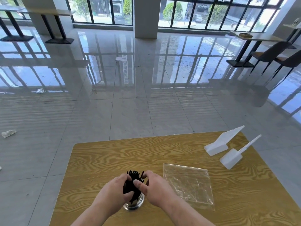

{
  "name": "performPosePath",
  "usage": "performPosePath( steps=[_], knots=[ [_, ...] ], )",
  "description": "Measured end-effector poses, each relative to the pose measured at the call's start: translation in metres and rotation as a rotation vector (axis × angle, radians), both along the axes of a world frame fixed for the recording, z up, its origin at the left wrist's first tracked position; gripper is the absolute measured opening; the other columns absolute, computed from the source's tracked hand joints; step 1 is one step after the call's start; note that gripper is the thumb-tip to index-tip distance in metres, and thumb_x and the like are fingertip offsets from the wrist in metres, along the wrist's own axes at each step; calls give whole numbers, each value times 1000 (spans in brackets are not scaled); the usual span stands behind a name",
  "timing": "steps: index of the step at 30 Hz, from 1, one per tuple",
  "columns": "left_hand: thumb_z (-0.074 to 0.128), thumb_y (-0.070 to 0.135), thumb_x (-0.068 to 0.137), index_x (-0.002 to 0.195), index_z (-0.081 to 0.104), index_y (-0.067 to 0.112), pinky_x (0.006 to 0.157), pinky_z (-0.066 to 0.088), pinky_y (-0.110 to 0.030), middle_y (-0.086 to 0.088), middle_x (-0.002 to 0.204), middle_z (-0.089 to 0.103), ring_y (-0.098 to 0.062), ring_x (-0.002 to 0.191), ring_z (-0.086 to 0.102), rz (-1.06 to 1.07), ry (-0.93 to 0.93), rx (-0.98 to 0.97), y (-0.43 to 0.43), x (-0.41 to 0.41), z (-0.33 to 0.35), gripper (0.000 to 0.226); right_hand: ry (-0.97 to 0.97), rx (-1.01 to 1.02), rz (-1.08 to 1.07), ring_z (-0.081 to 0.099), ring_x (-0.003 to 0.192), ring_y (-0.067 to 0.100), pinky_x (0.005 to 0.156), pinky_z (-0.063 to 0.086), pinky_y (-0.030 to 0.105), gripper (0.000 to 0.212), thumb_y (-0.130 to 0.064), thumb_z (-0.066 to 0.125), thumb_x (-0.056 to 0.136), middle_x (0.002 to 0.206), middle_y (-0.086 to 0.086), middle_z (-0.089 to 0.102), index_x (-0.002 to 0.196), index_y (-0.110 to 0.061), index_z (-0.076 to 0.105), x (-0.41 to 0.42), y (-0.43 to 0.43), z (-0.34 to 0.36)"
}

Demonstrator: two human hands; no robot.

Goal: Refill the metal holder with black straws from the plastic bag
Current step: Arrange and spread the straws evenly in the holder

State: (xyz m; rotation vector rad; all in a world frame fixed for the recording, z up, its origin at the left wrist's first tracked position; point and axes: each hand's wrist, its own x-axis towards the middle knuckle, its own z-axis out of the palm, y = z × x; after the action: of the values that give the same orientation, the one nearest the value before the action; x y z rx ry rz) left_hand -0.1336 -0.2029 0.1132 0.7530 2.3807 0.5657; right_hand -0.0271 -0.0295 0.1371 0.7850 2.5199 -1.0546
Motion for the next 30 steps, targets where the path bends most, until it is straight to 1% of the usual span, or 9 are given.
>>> performPosePath(
  steps=[3, 5, 10, 16, 19, 21, 23, 27, 30],
  knots=[
    [62, 49, 83, 89, 53, 44, 61, 47, -19, 14, 87, 68, -2, 77, 63, 14, 20, 3, 1, 0, 3, 12, 15, -38, -25, 67, 108, 15, 94, 58, 41, 64, -79, 49, 97, 120, -6, 70, 139, -31, 55, -1, 3, 1],
    [60, 50, 83, 89, 53, 44, 62, 46, -19, 13, 88, 68, -2, 78, 63, 12, 14, 4, 3, 0, 4, 11, 18, -64, -34, 68, 102, 14, 89, 59, 37, 63, -79, 49, 97, 114, -8, 71, 137, -31, 56, -1, 5, 1],
    [74, 60, 64, 105, 55, 47, 66, 47, -17, 19, 100, 65, 2, 86, 64, -31, -56, -30, 1, 3, 7, 47, 21, -100, -24, 63, 87, 10, 80, 56, 35, 56, -77, 49, 99, 104, -8, 69, 131, -32, 58, 2, 8, -1],
    [70, 66, 74, 103, 57, 46, 72, 50, -18, 20, 101, 64, 2, 88, 62, -49, -8, -28, 3, 3, 10, 38, 16, -120, -18, 63, 88, 11, 80, 56, 35, 50, -75, 49, 100, 105, -7, 69, 128, -34, 59, 4, 9, -4],
    [74, 71, 61, 107, 55, 48, 69, 47, -17, 22, 104, 63, 3, 90, 62, -54, -38, -40, 3, 5, 12, 54, 19, -131, -15, 62, 85, 9, 76, 55, 32, 50, -76, 49, 99, 103, -9, 69, 127, -35, 60, 5, 9, -3],
    [78, 66, 59, 110, 53, 48, 73, 50, -17, 24, 107, 62, 3, 92, 61, -81, -32, -67, 3, 5, 13, 60, 18, -142, -14, 62, 84, 9, 75, 54, 31, 49, -76, 50, 98, 102, -9, 69, 126, -36, 61, 5, 8, -3],
    [80, 60, 64, 111, 52, 48, 77, 53, -19, 23, 108, 61, 2, 93, 61, -96, 7, -84, 3, 6, 13, 55, 17, -159, -21, 62, 83, 10, 75, 55, 32, 48, -75, 51, 98, 103, -7, 70, 124, -37, 61, 5, 8, -3],
    [70, 50, 82, 105, 57, 42, 76, 52, -21, 20, 100, 64, -1, 89, 61, -120, 93, -82, 4, 6, 14, 28, 21, -162, -22, 61, 81, 9, 75, 54, 33, 49, -75, 51, 98, 100, -6, 70, 125, -35, 61, 7, 9, 0],
    [66, 43, 87, 98, 60, 38, 75, 52, -21, 18, 92, 65, -2, 85, 61, -105, 130, -70, 4, 5, 17, 13, 31, -168, -27, 58, 77, 7, 73, 52, 31, 47, -72, 52, 100, 94, -10, 65, 125, -33, 61, 8, 10, 3]
  ],
)
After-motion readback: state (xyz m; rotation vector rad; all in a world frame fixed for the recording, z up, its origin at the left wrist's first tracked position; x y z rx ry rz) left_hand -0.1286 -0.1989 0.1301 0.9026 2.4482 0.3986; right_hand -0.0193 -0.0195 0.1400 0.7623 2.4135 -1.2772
